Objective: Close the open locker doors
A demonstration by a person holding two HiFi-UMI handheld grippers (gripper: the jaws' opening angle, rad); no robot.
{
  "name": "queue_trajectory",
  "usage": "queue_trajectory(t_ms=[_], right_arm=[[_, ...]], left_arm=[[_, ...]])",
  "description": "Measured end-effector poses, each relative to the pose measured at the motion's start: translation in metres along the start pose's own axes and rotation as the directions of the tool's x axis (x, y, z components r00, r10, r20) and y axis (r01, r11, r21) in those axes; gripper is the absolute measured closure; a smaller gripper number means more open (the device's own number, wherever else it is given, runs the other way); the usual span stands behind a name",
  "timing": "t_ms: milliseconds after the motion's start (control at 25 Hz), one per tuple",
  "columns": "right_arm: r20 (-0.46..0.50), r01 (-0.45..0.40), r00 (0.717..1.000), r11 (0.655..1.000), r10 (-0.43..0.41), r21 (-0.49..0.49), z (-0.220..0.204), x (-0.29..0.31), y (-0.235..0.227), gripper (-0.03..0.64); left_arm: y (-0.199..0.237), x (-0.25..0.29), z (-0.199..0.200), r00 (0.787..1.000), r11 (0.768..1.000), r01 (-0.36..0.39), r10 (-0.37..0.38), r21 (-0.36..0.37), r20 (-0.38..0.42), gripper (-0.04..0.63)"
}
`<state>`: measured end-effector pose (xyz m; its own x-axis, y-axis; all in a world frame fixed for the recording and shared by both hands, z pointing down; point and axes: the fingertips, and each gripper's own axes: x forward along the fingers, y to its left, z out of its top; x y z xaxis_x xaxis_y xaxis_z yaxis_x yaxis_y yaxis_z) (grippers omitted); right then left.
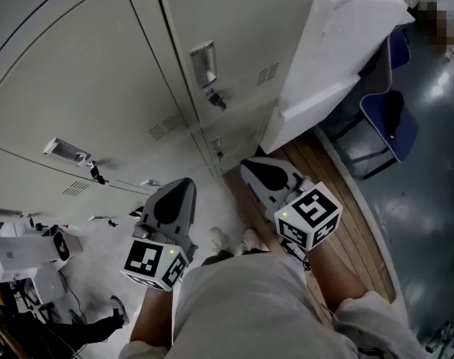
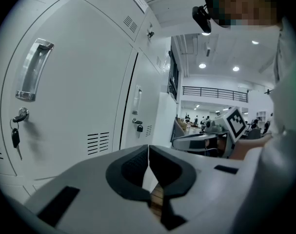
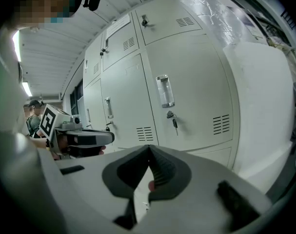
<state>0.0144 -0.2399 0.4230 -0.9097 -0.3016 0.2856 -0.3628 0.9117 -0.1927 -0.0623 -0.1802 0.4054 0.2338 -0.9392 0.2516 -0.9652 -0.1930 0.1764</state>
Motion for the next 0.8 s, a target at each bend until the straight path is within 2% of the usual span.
queue_trajectory(t_ms=[440, 800], right_arm=[[0.000, 0.008, 1.000, 1.000, -0.008, -0.005, -0.004, -0.017, 0.012, 0.591], [0.006, -0.001, 1.000, 1.000, 0.001, 0.006, -0.010, -0.021, 0.020, 0.591]], left_arm=[[-0.021, 0.001, -0.013, 0.999, 1.000, 0.028, -0.028, 0.013, -0.030, 0.574], [-0.026, -0.008, -0.027, 0.999, 1.000, 0.013, -0.013, 0.008, -0.049, 0.575]])
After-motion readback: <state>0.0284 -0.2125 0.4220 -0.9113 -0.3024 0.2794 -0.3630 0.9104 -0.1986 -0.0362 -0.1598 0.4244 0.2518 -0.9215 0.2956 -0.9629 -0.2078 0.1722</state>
